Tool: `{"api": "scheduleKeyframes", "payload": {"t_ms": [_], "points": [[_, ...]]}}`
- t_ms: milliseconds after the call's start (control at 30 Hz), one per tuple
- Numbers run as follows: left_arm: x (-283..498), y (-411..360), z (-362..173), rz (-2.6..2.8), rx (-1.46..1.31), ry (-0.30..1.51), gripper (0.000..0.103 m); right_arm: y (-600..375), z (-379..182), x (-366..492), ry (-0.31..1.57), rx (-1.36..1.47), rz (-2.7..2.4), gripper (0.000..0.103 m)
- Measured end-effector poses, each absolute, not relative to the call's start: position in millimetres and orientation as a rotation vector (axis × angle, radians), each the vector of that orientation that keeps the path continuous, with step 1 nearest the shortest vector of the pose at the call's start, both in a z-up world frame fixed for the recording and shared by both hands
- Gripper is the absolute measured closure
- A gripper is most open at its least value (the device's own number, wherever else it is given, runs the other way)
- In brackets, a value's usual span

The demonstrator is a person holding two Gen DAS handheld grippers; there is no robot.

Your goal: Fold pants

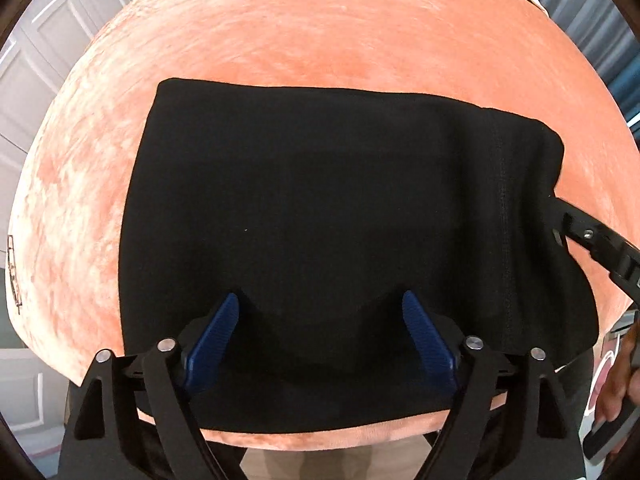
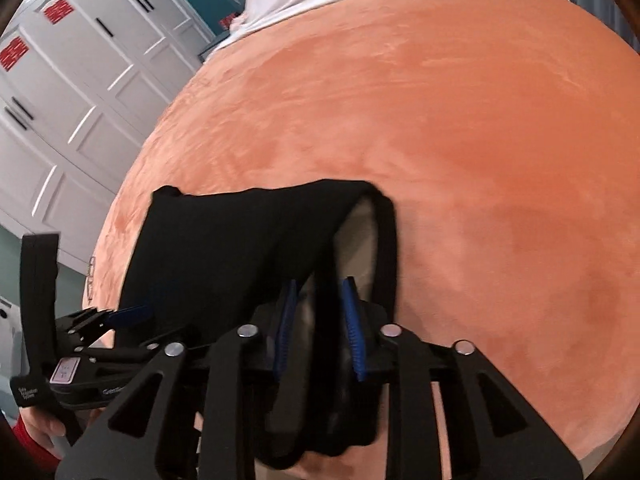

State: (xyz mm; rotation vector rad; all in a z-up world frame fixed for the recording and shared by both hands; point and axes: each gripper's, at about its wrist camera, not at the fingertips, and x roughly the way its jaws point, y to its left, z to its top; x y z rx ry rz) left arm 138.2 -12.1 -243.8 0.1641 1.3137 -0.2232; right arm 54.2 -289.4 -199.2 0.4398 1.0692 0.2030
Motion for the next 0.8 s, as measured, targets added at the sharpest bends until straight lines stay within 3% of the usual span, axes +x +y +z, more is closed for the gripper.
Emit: {"api": "scheduleKeyframes", "payload": {"t_ms": [133,167,200,367,467,533,700,800], "points": [[130,-17,-237,-0.225,0.173,1.308,0.017,-290,-219,73,1.111,0.543,0.277,0.076],[131,-15,-236,-0.228,0.165,1.309,0.017,-293,-222,75,1.118,0.559,0.286,0.079],[133,-11,-235,-0.235,0.148,1.310,0.017,-294,-221,77,1.123,0.585,0.302,0.094],[139,2,-229,-0.299,0.050,1.288,0.016,-300,-158,53,0.966,0.594,0.373,0.096],[145,0,-239,-0.302,0.078,1.320,0.017,-310,-219,54,1.112,0.533,0.216,0.096],[144,-8,-240,-0.276,0.163,1.297,0.016,-332,-244,48,1.071,0.778,0.240,0.094],[143,-6,-239,-0.269,0.193,1.273,0.016,-347,-169,16,0.873,0.729,0.125,0.093],[146,-1,-240,-0.265,0.175,1.271,0.016,-319,-143,19,0.885,0.731,0.284,0.092]]}}
